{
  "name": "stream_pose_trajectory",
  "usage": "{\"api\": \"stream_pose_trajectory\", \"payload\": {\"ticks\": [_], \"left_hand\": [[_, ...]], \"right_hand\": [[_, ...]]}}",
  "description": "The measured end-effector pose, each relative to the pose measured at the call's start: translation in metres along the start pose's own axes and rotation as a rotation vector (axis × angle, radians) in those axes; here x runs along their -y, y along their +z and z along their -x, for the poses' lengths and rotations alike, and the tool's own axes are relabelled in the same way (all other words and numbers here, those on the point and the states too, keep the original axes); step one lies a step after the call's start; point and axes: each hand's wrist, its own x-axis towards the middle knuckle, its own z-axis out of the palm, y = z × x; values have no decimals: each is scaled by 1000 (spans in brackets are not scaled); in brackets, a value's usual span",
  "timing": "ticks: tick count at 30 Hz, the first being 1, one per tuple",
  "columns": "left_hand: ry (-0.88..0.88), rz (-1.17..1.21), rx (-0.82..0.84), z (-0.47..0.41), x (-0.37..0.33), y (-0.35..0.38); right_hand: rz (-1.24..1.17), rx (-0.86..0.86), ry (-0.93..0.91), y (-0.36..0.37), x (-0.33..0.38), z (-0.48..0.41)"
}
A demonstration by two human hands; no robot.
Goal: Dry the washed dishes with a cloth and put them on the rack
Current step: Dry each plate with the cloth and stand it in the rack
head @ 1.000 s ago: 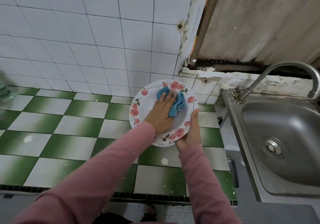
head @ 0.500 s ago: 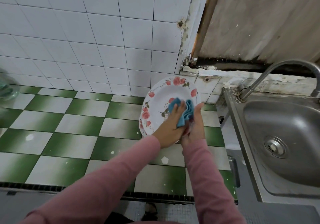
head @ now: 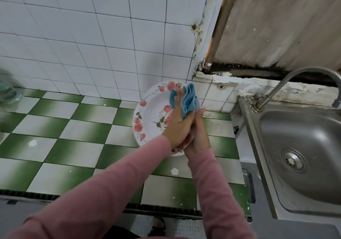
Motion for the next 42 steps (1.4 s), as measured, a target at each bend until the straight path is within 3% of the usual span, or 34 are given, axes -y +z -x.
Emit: {"api": "stream_pose_trajectory", "payload": {"ticks": [4,8,10,12,14,16,18,22,28,30,34,39,42], "left_hand": [[74,-211,-126,-37,5,-24],[246,-341,85,-20,15,-13],[315,-570,87,-27,27,-19],[222,-829,7,-37,34,-35],[45,-943,-41,-38,41,-50],[-5,-1002,25,-27,50,-57],[-27,-948,174,-11,55,-56],[-127,-606,408,33,55,-32],[40,-159,361,40,8,2],[109,-317,361,26,-2,3],[300,-934,268,-14,-4,-21],[135,-1195,237,-28,29,-53],[52,-1163,331,-10,34,-54]], "right_hand": [[61,79,49,2,5,9],[41,72,5,0,10,7],[29,85,37,-4,13,7],[25,82,45,-6,13,9],[-44,78,2,-9,14,7],[-103,71,-50,-12,20,8],[-112,41,-114,-19,25,7],[-54,-91,-177,-33,21,0],[-118,-118,-59,-17,19,6],[-152,-75,-76,-10,18,9],[-265,54,-35,-9,9,14],[-341,104,-66,-18,12,13],[-318,59,-109,-20,20,14]]}}
